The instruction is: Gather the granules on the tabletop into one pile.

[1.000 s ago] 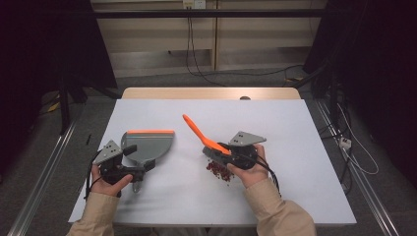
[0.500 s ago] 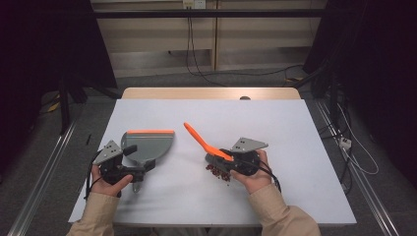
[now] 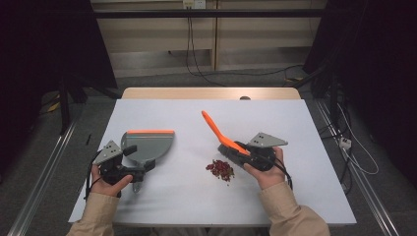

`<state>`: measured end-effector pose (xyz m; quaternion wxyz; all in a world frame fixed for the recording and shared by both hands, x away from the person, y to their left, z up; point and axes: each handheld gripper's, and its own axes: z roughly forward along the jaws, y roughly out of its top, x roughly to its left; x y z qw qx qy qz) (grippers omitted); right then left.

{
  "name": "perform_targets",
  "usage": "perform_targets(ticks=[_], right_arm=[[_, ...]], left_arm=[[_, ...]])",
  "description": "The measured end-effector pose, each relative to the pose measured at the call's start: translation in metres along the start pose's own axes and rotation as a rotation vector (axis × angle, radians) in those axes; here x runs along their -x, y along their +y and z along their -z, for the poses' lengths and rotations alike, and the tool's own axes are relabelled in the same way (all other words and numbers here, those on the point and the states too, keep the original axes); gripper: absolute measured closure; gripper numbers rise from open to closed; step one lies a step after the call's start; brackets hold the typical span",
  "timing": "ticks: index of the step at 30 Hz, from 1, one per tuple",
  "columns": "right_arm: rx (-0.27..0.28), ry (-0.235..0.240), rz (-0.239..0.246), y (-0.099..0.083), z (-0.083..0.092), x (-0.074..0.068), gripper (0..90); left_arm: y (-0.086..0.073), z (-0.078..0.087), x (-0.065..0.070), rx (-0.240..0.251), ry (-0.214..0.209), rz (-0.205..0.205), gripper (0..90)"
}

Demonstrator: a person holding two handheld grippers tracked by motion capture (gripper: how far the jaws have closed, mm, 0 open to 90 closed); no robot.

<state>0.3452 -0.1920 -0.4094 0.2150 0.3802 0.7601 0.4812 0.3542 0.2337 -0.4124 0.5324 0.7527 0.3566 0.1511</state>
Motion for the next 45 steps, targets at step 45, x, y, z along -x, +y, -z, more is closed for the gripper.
perform_targets(ticks=[45], right_arm=[[-0.283, -0.138, -0.151, -0.008, 0.003, 0.027, 71.0]], left_arm=[[-0.003, 0.002, 0.001, -0.044, 0.033, 0.011, 5.2]])
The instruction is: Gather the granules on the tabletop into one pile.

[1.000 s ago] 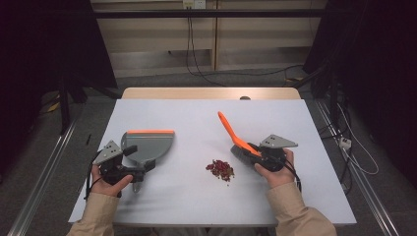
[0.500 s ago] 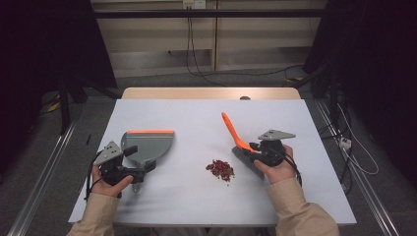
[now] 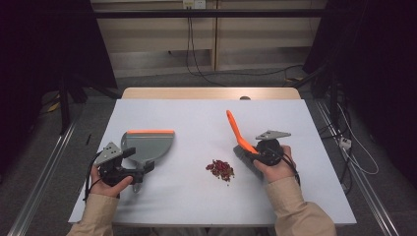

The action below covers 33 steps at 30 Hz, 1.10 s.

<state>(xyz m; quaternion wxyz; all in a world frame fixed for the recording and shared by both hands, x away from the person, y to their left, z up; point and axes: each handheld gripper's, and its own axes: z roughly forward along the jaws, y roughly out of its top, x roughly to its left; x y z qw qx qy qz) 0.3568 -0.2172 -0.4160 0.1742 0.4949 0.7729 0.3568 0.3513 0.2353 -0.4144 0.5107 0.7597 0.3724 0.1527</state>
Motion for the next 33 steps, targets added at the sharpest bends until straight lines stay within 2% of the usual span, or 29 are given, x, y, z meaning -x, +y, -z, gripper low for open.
perform_targets(ticks=[4, 7, 9, 16, 24, 28, 33], right_arm=[[0.017, -0.001, -0.008, -0.002, 0.001, -0.002, 71.2], [0.043, 0.012, -0.036, -0.005, 0.003, -0.001, 71.2], [0.074, 0.019, -0.050, -0.007, 0.004, 0.000, 71.2], [0.117, 0.033, -0.071, -0.007, 0.011, 0.002, 71.2], [0.162, 0.032, -0.090, -0.009, 0.013, 0.004, 71.3], [0.171, 0.047, -0.103, -0.010, 0.013, 0.004, 71.2], [0.177, 0.033, -0.099, -0.011, 0.014, 0.004, 71.2]], left_arm=[[-0.002, 0.000, -0.001, -0.035, 0.007, 0.004, 6.1], [-0.005, -0.001, -0.002, -0.075, 0.020, 0.004, 6.4], [-0.007, 0.000, -0.002, -0.073, 0.033, 0.014, 7.8], [-0.016, 0.001, -0.006, -0.132, 0.106, 0.035, 10.3], [-0.025, -0.004, -0.010, -0.199, 0.151, 0.049, 12.7], [-0.026, -0.004, -0.012, -0.209, 0.173, 0.056, 14.6], [-0.025, -0.005, -0.011, -0.217, 0.184, 0.094, 18.8]])
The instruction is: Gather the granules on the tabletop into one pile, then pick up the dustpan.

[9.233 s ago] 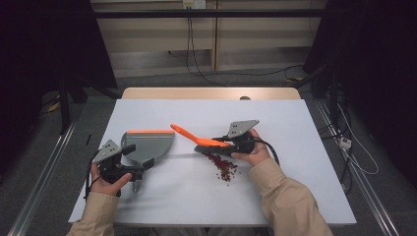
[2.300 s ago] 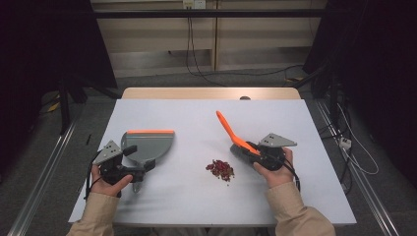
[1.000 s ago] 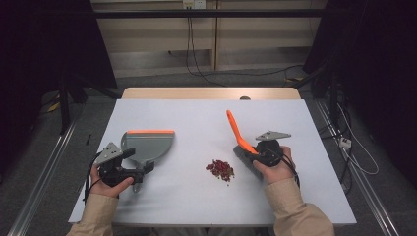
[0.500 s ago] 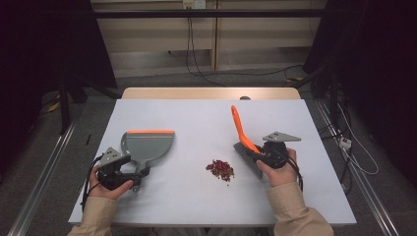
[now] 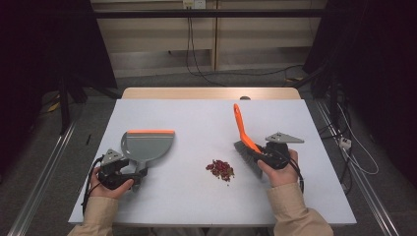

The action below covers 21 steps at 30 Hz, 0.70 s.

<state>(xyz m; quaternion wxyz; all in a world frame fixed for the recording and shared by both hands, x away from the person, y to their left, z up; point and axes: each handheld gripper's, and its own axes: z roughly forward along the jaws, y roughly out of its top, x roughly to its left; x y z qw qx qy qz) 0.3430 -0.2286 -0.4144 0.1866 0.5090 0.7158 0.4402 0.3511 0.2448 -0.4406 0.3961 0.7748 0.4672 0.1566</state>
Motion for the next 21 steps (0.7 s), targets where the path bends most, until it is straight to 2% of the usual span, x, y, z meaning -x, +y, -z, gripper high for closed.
perform_targets(ticks=[5, 7, 9, 12, 13, 15, 18, 21], right_arm=[[0.011, 0.001, -0.004, 0.000, 0.002, 0.000, 71.2], [0.014, -0.004, 0.001, 0.000, 0.003, 0.000, 71.2], [0.016, -0.004, -0.003, -0.001, 0.003, 0.000, 71.2], [0.018, -0.006, -0.005, -0.001, 0.003, 0.001, 71.2], [0.017, -0.005, -0.005, -0.001, 0.003, 0.001, 71.2], [0.018, -0.007, -0.002, -0.002, 0.004, 0.002, 71.2], [0.022, -0.006, -0.009, -0.002, 0.004, 0.003, 71.2], [0.020, -0.006, -0.005, -0.002, 0.004, 0.003, 71.2]], left_arm=[[0.004, -0.003, 0.002, -0.033, 0.007, 0.022, 26.3], [0.004, -0.004, 0.000, -0.041, -0.010, 0.028, 35.1], [0.005, -0.005, 0.000, -0.042, -0.007, 0.031, 35.9], [0.006, -0.008, -0.002, -0.048, -0.012, 0.045, 42.6], [0.007, -0.008, -0.003, -0.059, -0.012, 0.038, 44.3], [0.007, -0.010, -0.004, -0.053, -0.005, 0.050, 47.1], [0.009, -0.013, -0.005, -0.062, 0.010, 0.044, 51.1], [0.009, -0.017, -0.006, -0.081, 0.007, 0.041, 53.4]])
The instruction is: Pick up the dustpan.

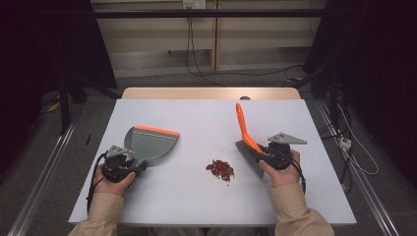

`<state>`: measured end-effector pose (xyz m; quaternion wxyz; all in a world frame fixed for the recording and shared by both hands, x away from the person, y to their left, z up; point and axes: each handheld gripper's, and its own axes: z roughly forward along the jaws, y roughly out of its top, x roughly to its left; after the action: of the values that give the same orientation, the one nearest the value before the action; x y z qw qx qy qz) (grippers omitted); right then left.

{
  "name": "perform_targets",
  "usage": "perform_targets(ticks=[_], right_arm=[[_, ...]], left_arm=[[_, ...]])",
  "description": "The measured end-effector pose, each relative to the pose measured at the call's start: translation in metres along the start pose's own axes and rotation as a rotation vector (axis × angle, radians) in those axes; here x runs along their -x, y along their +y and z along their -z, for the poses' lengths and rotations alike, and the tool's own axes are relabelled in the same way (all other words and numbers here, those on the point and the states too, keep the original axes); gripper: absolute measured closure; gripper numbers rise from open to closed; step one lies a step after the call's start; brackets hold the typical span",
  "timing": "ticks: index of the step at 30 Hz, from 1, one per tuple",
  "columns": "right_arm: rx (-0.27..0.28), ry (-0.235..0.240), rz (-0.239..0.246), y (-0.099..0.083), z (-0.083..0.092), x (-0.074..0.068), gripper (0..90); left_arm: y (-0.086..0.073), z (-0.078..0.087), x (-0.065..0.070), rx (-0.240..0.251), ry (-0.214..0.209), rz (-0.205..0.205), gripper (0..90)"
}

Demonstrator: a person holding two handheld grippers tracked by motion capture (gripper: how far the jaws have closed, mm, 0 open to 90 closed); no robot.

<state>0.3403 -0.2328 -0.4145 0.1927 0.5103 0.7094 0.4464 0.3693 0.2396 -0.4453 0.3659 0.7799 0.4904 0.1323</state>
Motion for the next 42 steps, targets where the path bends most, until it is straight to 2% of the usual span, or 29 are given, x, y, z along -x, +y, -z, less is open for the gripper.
perform_targets(ticks=[3, 5, 7, 9, 10, 13, 16, 20, 25, 28, 34, 38, 42], right_arm=[[-0.003, 0.001, 0.004, 0.000, -0.001, -0.001, 71.2], [-0.001, 0.003, 0.002, -0.001, -0.001, -0.002, 71.2], [0.004, 0.007, 0.004, -0.001, 0.000, -0.001, 71.2], [0.012, 0.010, -0.002, -0.001, 0.001, 0.000, 71.2], [0.016, 0.009, -0.006, -0.001, 0.002, 0.001, 71.3], [0.022, 0.004, -0.012, -0.002, 0.005, 0.004, 71.2], [0.026, 0.000, -0.014, -0.003, 0.006, 0.007, 71.2], [0.025, -0.003, -0.015, -0.003, 0.006, 0.007, 71.3], [0.022, -0.004, -0.010, -0.002, 0.004, 0.004, 71.2], [0.021, -0.005, -0.008, -0.002, 0.004, 0.003, 71.2], [0.023, -0.006, -0.008, -0.002, 0.004, 0.004, 71.2], [0.025, -0.008, -0.008, -0.002, 0.004, 0.005, 71.3], [0.029, -0.012, -0.008, -0.002, 0.004, 0.005, 71.2]], left_arm=[[0.000, -0.002, -0.001, -0.011, 0.013, -0.010, 61.1], [0.002, -0.001, -0.004, -0.003, 0.002, 0.012, 62.1], [0.004, 0.000, -0.006, 0.004, 0.003, 0.000, 62.5], [0.006, 0.001, -0.006, 0.001, -0.024, 0.005, 62.8], [0.008, 0.002, -0.006, -0.003, -0.038, -0.005, 62.8], [0.011, 0.006, -0.002, 0.021, -0.050, -0.030, 62.9], [0.013, 0.010, -0.001, 0.044, -0.077, -0.032, 62.9], [0.013, 0.017, 0.001, 0.033, -0.114, -0.051, 62.9], [0.012, 0.025, 0.007, 0.026, -0.167, -0.114, 62.8], [0.011, 0.028, 0.010, 0.014, -0.180, -0.145, 62.9], [0.011, 0.029, 0.015, 0.005, -0.232, -0.181, 62.8], [0.011, 0.029, 0.019, -0.018, -0.269, -0.208, 62.8], [0.010, 0.030, 0.022, -0.031, -0.276, -0.239, 62.8]])
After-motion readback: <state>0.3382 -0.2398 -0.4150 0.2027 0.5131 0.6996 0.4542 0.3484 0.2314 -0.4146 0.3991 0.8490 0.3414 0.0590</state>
